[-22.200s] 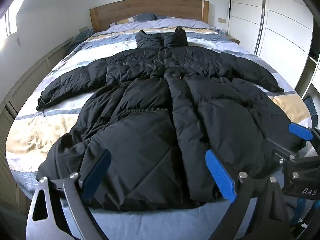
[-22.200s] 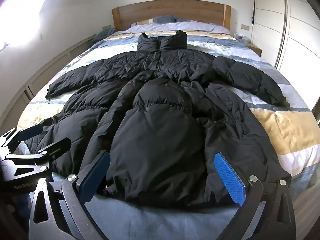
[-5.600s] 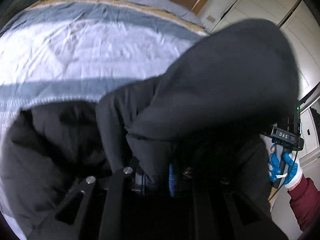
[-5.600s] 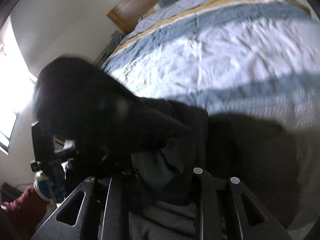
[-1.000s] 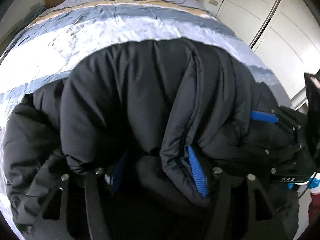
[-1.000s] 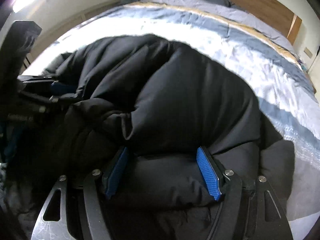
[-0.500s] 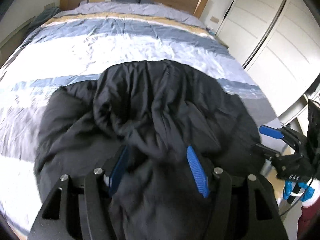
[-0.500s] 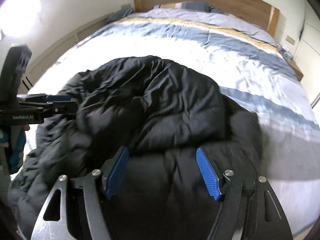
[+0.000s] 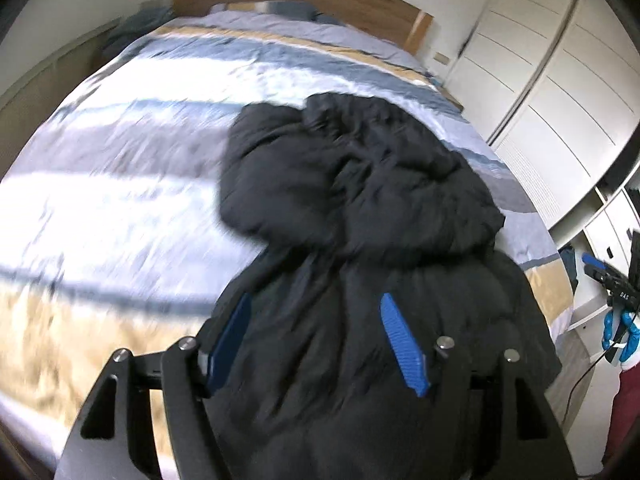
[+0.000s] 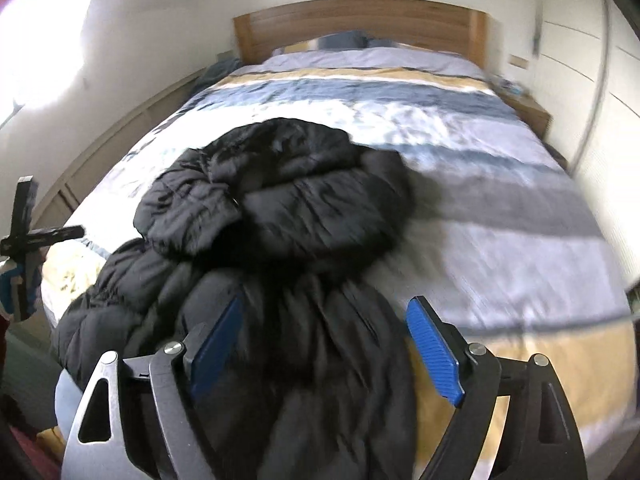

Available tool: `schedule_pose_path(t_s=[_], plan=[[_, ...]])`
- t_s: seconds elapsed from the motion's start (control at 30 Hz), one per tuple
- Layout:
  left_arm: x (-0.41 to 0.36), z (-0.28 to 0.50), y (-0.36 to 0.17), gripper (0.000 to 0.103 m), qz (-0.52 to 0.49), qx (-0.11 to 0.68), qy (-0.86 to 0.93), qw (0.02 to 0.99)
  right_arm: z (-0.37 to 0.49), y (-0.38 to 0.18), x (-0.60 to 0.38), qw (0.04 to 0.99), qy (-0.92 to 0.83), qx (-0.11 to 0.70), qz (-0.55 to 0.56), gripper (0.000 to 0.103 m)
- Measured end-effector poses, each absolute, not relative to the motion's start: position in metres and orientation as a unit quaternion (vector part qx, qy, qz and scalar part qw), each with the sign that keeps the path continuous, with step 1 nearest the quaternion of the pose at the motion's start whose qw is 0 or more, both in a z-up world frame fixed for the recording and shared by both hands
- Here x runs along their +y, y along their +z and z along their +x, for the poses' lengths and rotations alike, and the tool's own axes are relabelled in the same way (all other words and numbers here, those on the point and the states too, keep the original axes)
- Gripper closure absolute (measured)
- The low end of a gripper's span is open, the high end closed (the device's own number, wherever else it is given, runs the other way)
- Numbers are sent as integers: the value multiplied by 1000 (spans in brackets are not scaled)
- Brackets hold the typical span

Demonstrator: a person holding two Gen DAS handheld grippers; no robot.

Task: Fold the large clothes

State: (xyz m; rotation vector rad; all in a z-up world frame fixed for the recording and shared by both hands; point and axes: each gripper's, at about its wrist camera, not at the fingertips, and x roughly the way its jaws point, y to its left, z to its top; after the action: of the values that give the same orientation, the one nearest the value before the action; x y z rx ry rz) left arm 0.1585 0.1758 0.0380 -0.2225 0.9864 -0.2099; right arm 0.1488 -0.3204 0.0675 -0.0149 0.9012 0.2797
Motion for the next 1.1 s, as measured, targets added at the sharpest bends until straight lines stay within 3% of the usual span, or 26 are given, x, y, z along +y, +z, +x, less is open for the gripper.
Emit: schedule_pose_path(t_s=[0.23,0.4,0.7,0.77,1.1], plan=[[234,77,15,36,-155,481,-79,859,75,59,-379,894,88,438,44,7],[255,48,-20,30,-203,504,-81,835,46,31,-408,880,74,458,100,2],[255,41,-95,28,-318,529,-107,779,54,-41,-430,830,79,521,186,1],[255,38,-109,24,-346,526,-112,769,58,-55,-432,818,84,531,204,1],[262,15,-125,23,-409,496,-127,755,66,-127,-409,745,156,583,283,1]])
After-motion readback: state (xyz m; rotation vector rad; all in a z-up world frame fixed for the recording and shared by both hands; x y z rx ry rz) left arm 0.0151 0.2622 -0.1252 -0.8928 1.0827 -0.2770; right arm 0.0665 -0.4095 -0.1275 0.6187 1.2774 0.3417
